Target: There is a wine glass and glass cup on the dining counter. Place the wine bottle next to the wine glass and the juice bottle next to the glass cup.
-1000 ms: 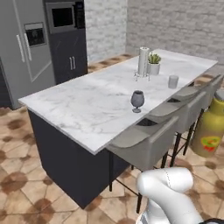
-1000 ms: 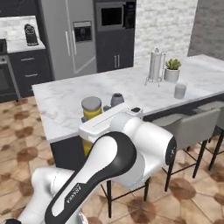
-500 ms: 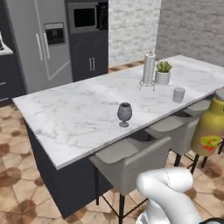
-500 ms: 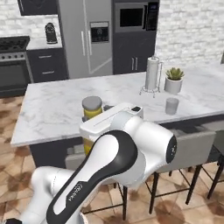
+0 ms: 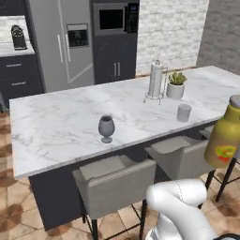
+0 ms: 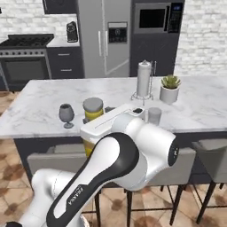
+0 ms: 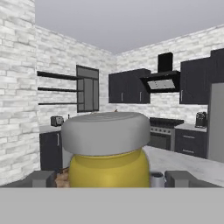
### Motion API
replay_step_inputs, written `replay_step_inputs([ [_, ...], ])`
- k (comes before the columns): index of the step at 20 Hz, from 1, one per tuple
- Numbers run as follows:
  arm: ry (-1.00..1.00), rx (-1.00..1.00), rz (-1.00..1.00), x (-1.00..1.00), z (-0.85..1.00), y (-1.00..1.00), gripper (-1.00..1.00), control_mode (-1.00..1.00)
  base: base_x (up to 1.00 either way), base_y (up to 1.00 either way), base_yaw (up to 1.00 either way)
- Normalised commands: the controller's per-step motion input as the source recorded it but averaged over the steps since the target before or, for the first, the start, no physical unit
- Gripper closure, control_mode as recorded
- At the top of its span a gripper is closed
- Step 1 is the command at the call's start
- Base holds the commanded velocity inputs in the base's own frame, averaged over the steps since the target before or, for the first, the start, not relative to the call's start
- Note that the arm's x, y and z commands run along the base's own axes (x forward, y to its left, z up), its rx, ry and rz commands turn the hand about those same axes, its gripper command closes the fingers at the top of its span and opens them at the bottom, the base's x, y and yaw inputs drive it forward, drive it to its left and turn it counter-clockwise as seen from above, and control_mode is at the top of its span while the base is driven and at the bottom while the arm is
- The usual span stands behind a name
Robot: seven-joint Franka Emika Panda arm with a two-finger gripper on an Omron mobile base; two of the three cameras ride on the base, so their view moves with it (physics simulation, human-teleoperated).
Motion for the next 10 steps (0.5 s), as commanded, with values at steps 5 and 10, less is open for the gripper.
replay_step_inputs([
  [5, 0.00, 0.00, 0.00, 0.00, 0.00, 0.00, 1.00, 1.00, 0.00, -1.00, 0.36],
  [10, 0.00, 0.00, 0.00, 0.00, 0.00, 0.00, 1.00, 1.00, 0.00, -0.98, 0.30],
])
